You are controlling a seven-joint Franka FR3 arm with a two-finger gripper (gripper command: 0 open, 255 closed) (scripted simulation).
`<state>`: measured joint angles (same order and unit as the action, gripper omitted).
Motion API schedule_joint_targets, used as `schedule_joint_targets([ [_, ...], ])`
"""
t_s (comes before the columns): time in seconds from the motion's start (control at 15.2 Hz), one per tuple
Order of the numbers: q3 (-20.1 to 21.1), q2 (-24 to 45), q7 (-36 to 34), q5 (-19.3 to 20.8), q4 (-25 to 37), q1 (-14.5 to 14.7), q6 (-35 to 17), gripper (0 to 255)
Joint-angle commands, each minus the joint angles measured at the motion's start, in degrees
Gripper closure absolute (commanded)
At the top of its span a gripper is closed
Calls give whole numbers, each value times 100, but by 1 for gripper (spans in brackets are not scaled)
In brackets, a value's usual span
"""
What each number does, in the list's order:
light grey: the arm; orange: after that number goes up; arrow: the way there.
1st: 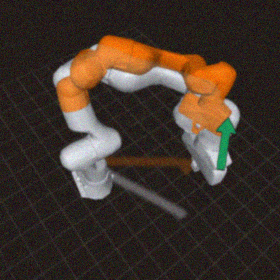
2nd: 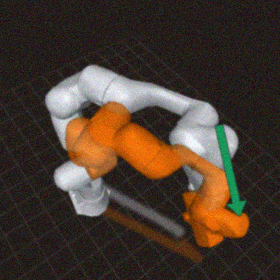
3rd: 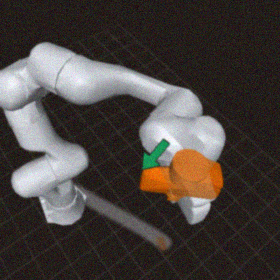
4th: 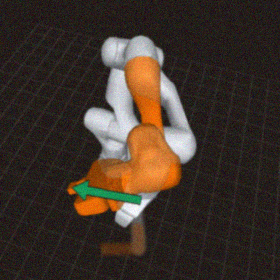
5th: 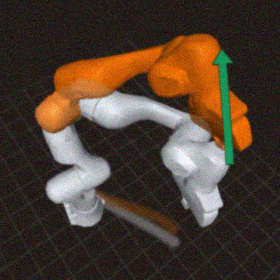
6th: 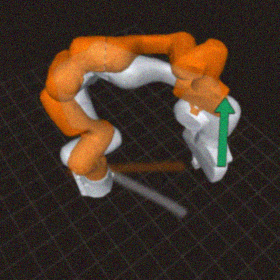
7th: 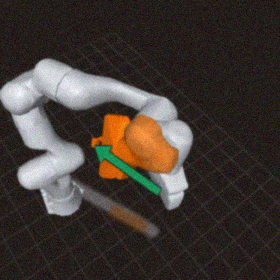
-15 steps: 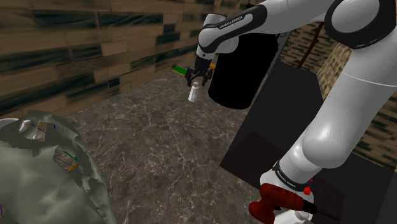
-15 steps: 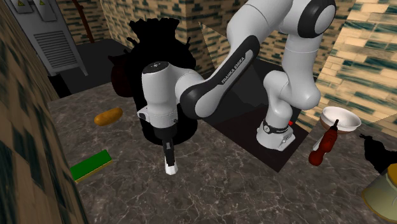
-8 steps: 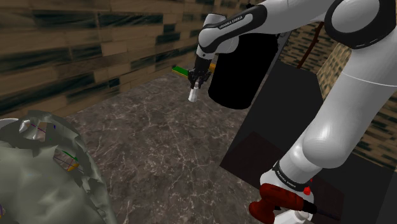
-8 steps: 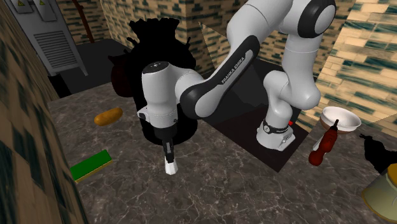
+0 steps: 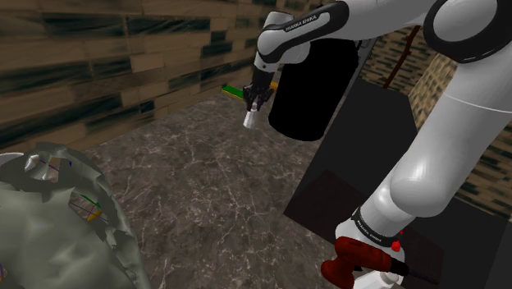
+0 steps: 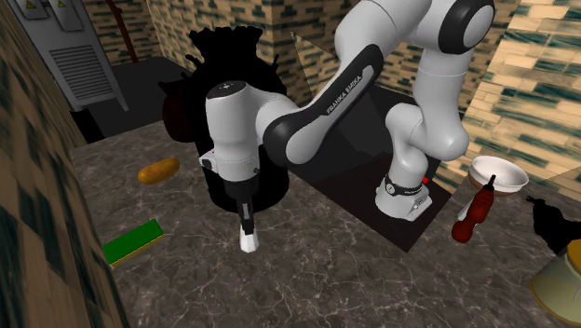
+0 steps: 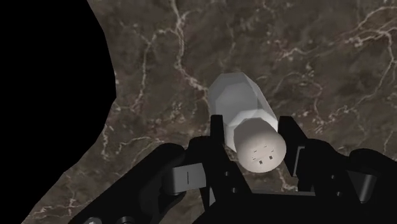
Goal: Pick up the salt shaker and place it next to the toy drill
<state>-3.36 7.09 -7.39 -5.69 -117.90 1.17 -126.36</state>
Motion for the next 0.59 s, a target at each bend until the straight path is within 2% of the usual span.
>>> schedule_joint_targets([
  [0.0,-1,-55,-18,13,80,2,135,255],
  [0.53,-8,-292,-80,62,421,1,711,255],
])
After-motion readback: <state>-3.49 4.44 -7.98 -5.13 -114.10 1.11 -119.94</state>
